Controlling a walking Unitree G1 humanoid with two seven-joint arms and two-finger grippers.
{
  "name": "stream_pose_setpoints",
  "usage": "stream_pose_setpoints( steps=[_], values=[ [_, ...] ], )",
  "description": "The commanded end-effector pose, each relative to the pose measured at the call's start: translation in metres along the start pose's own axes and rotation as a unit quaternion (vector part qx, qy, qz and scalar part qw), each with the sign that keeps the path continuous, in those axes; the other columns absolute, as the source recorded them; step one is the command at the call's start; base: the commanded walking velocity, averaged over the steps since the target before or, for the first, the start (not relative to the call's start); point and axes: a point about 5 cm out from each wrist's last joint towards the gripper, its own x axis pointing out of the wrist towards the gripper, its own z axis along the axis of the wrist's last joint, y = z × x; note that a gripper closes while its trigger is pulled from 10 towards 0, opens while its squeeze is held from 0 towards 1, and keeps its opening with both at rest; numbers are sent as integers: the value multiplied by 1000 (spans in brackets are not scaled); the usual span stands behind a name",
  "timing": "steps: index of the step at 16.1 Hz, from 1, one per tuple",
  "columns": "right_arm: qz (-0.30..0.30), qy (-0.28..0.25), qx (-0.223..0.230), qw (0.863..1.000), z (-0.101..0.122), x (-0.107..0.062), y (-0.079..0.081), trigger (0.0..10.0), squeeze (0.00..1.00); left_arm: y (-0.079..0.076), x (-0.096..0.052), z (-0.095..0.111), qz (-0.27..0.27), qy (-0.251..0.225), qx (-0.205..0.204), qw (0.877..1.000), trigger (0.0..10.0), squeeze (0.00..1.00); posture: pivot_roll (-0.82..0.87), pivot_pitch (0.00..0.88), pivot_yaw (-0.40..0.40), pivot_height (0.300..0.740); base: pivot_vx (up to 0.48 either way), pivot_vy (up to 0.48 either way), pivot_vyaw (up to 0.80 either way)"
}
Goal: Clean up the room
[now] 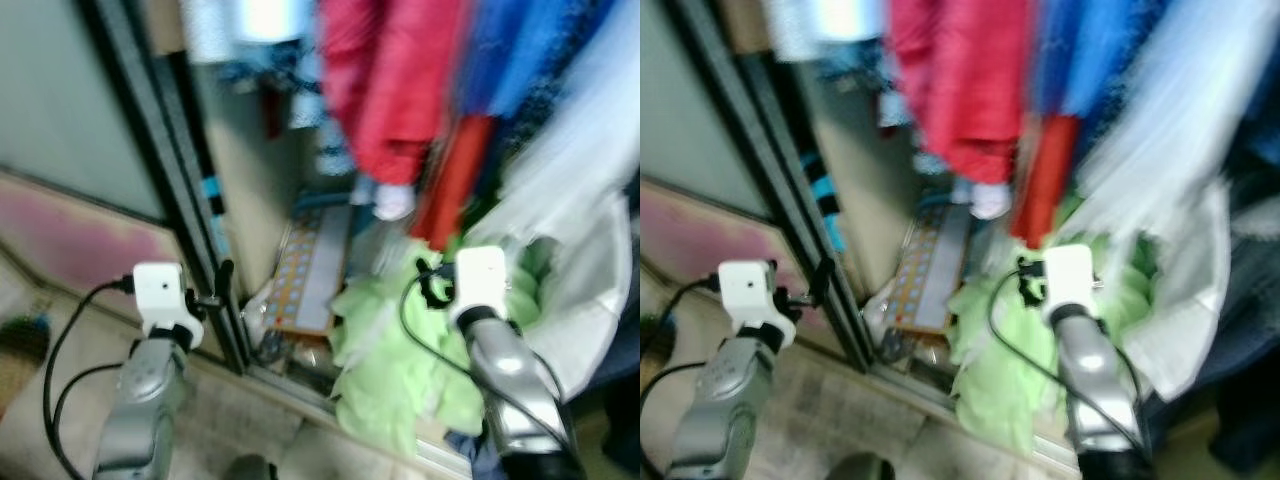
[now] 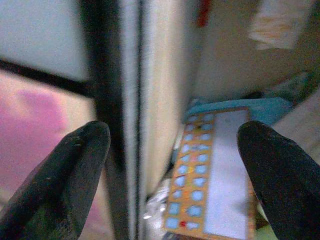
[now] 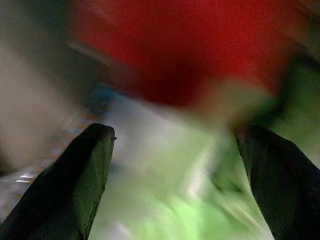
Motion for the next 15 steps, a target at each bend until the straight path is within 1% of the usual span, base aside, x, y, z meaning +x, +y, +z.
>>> stream_pose_setpoints(
  steps=[1,2,3,4,6,8,9,10,11,13,15],
  values=[
    [19,-29,-7,999,12,1,5,10000,0,-2,1,5,0,-9,3,1000,10000,0,-11,0,-2,740,0,0,800],
    [37,-31,8,999,14,1,10,10000,0,-4,2,5,-3,-8,2,1000,10000,0,-11,0,-3,740,0,0,800],
    [56,-48,-13,997,18,-1,15,10000,0,-6,1,6,-4,-9,0,1000,10000,0,-11,0,-4,740,0,0,800],
    [66,-69,-38,995,23,-3,18,10000,0,-8,2,12,-4,-16,-5,1000,10000,0,-10,0,-6,740,0,0,800],
    [70,-73,-41,994,25,-3,19,10000,0,-11,3,18,-7,-24,-10,1000,10000,0,-8,0,-5,740,0,0,800],
    [83,-41,-16,996,15,-4,22,10000,0,-14,5,21,-12,-28,-14,999,10000,0,-6,0,-7,740,0,0,800],
    [91,-9,-2,996,7,-5,23,10000,0,-15,5,21,-14,-26,-14,999,10000,0,-8,0,-6,740,0,0,800],
    [101,31,33,994,-4,-8,25,10000,0,-14,4,20,-14,-25,-14,999,10000,0,-8,0,-6,740,0,0,800],
    [118,76,23,990,-17,-10,27,10000,0,-14,4,19,-14,-21,-13,1000,10000,0,-10,0,-6,740,0,0,800],
    [117,77,30,990,-19,-11,26,10000,0,-14,4,19,-14,-19,-12,1000,10000,0,-9,0,-7,740,0,0,800],
    [102,56,37,993,-13,-9,23,10000,0,-14,4,19,-10,-20,-5,1000,10000,0,-6,0,-10,740,0,0,800]
  ],
)
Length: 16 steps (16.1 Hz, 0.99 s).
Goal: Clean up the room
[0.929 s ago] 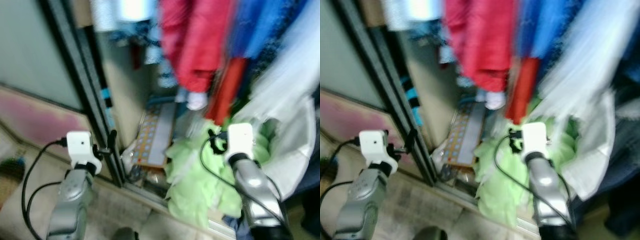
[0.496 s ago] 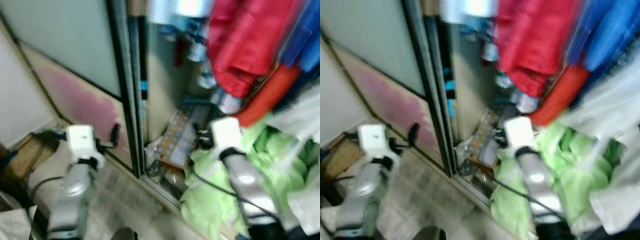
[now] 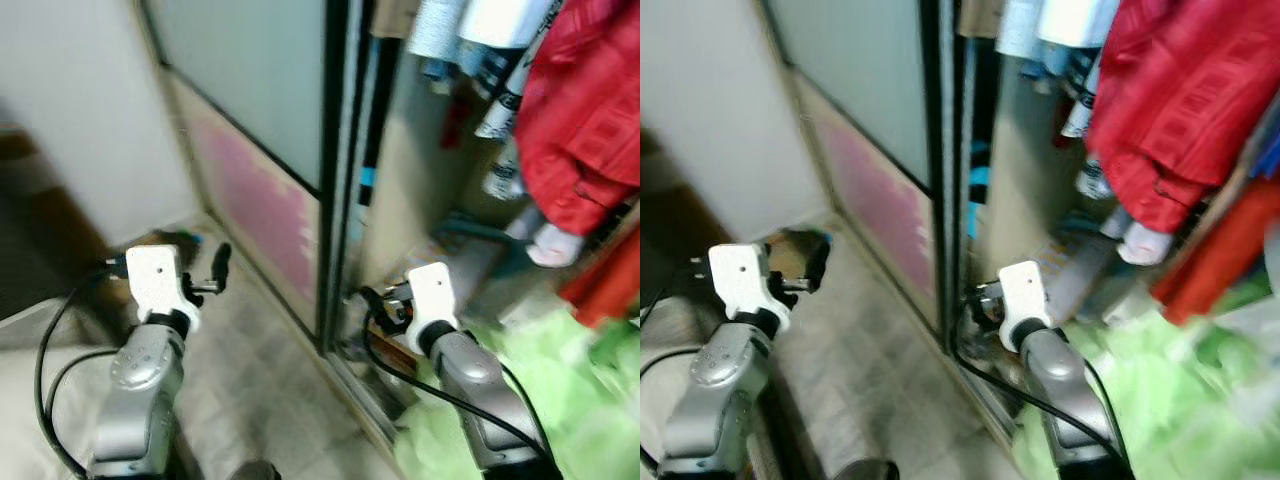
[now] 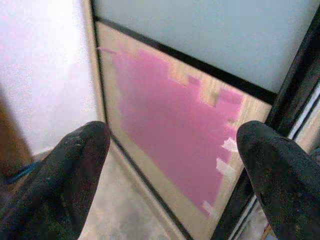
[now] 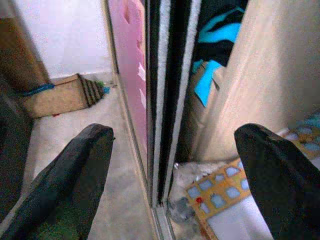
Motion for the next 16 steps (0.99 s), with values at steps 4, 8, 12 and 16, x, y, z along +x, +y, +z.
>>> stream_pose_setpoints(
  steps=[4,8,12,16],
  values=[
    [-25,-26,-8,999,10,1,-5,10000,0,4,-3,-3,14,13,13,1000,10000,0,1,0,-16,740,0,0,800],
    [-54,-52,-19,997,21,4,-15,10000,0,0,1,-3,11,8,9,1000,10000,0,-4,0,-16,740,0,0,800],
    [-96,-62,-28,993,23,6,-26,10000,0,-2,3,-3,6,7,10,1000,10000,0,1,0,-8,740,0,0,800],
    [-128,-59,-20,990,18,5,-31,10000,0,5,2,-7,16,5,24,1000,10000,0,0,0,5,740,0,0,800]
  ],
)
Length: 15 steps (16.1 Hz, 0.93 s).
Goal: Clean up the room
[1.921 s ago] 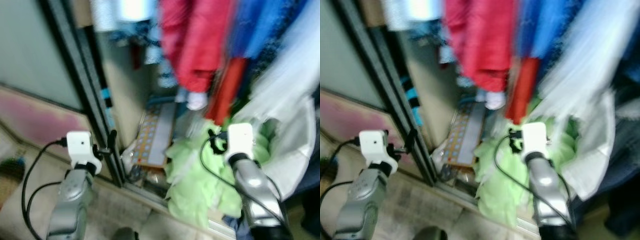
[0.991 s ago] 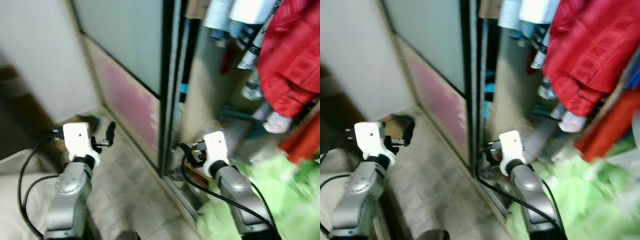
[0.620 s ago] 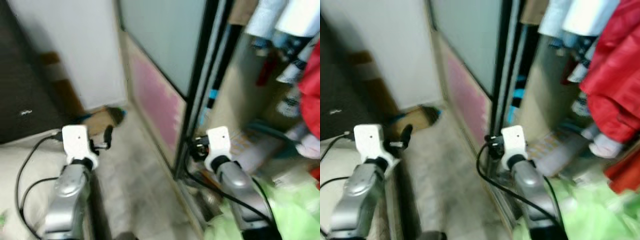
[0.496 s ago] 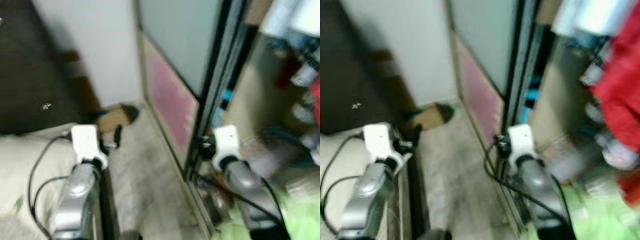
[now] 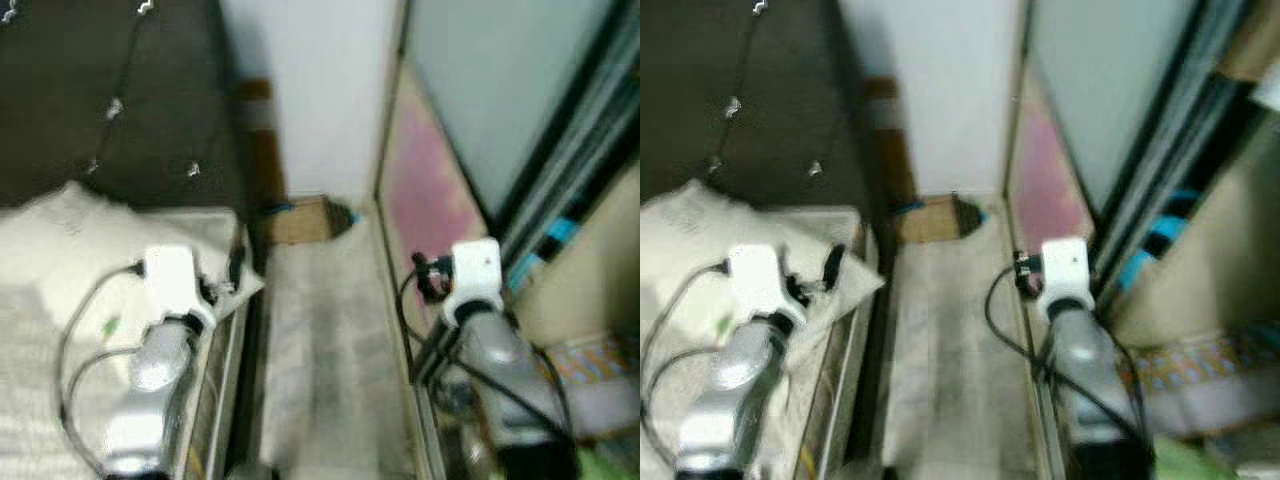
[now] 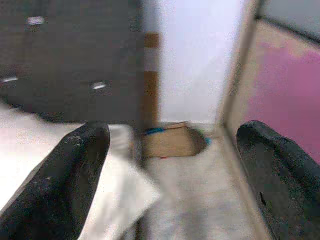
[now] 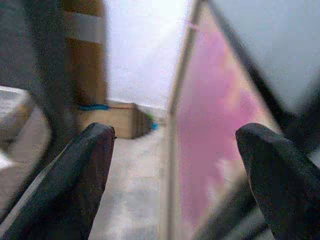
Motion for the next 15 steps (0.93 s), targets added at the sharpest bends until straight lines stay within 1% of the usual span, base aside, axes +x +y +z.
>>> stream_pose_setpoints(
  steps=[1,3,5,7,9,13,15],
  values=[
    [-12,0,-1,1000,-2,0,-4,10000,0,1,1,2,8,-12,4,1000,10000,0,-2,0,8,740,0,0,800],
    [-13,-2,-1,1000,-1,0,-4,10000,0,2,2,2,11,-10,0,1000,10000,0,-2,0,8,740,0,0,800],
    [-7,-10,6,1000,0,1,-3,10000,0,-3,3,5,-3,-24,1,1000,10000,0,-1,0,6,740,0,0,797],
    [-6,-11,5,1000,0,1,-2,10000,0,-3,3,6,-1,-30,3,1000,10000,0,1,0,4,740,0,0,794],
    [-3,-13,7,1000,0,1,-1,10000,0,-2,3,3,9,-16,-6,1000,10000,0,-1,0,3,740,0,0,794],
    [-2,-15,7,1000,0,1,-1,10000,0,0,3,2,10,-18,7,1000,10000,0,-1,0,0,740,0,0,794],
    [-1,-15,7,1000,0,1,-1,10000,0,3,4,4,27,-23,14,999,10000,0,-1,0,0,740,0,0,794]
  ],
)
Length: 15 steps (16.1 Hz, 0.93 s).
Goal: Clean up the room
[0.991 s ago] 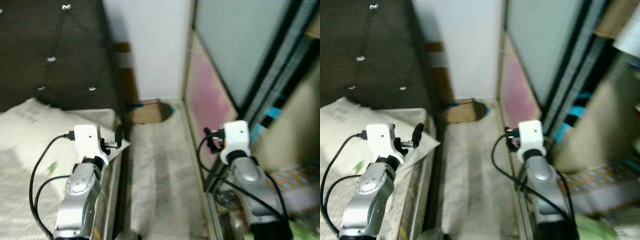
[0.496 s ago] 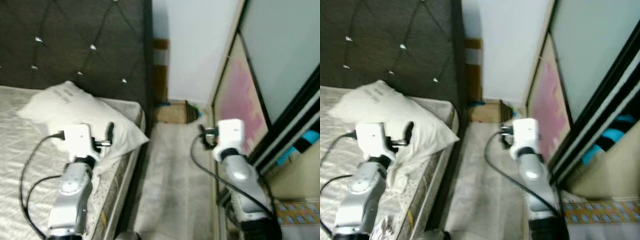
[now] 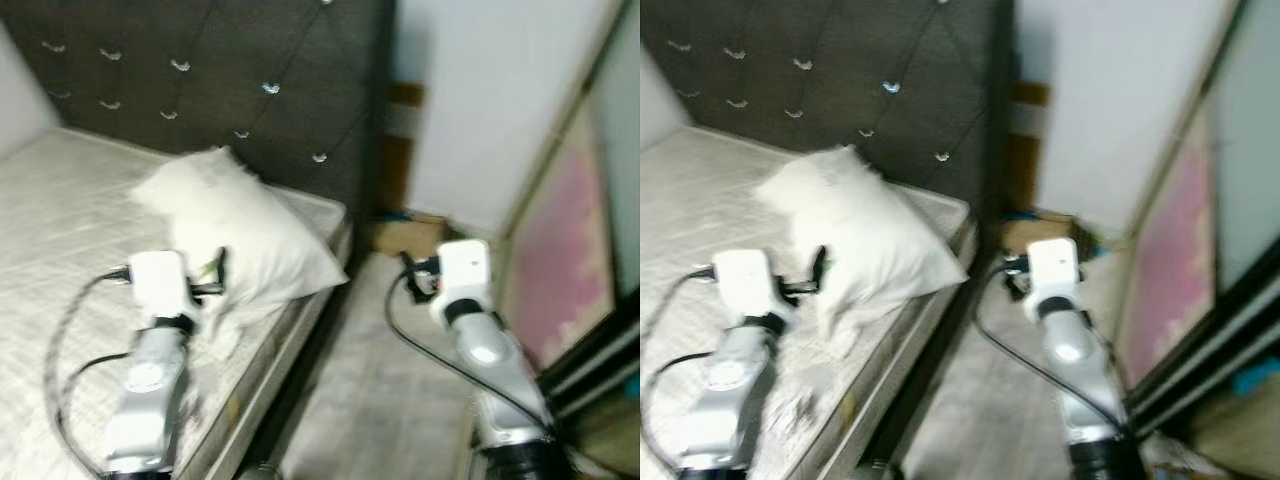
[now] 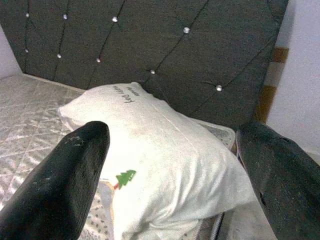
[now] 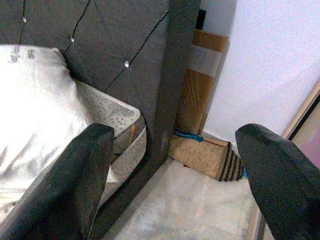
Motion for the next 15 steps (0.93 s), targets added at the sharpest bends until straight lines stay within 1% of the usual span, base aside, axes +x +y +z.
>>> stream_pose_setpoints(
  steps=[1,3,5,6,7,8,11,14,15],
  values=[
    [6,-9,10,1000,5,3,4,10000,0,9,1,4,17,-6,16,1000,10000,0,-1,0,0,740,0,0,794],
    [7,-10,10,1000,5,4,4,10000,0,7,1,4,15,-2,17,1000,10000,0,0,0,-1,740,0,0,794],
    [6,-11,14,1000,6,5,4,10000,0,5,1,6,8,-12,37,999,10000,0,1,0,-1,740,0,0,791],
    [2,-13,26,1000,10,6,3,10000,0,4,1,6,4,-18,48,999,10000,0,-1,0,-2,740,0,0,788],
    [3,-22,29,999,17,8,4,10000,0,4,1,6,11,-15,45,999,10000,0,-2,0,-1,740,0,0,788],
    [4,-24,29,999,18,9,4,10000,0,4,1,5,12,-9,41,999,10000,0,-1,0,-3,740,0,0,794],
    [4,-22,30,999,16,11,3,10000,0,6,0,6,25,-10,57,998,10000,0,4,0,-6,740,0,0,790],
    [6,-18,30,999,15,10,4,10000,0,8,-2,2,35,1,43,998,10000,0,6,0,-11,740,0,0,788],
    [8,-19,30,999,15,11,5,10000,0,8,-1,4,31,-9,48,998,10000,0,6,0,-11,740,0,0,788]
  ],
)
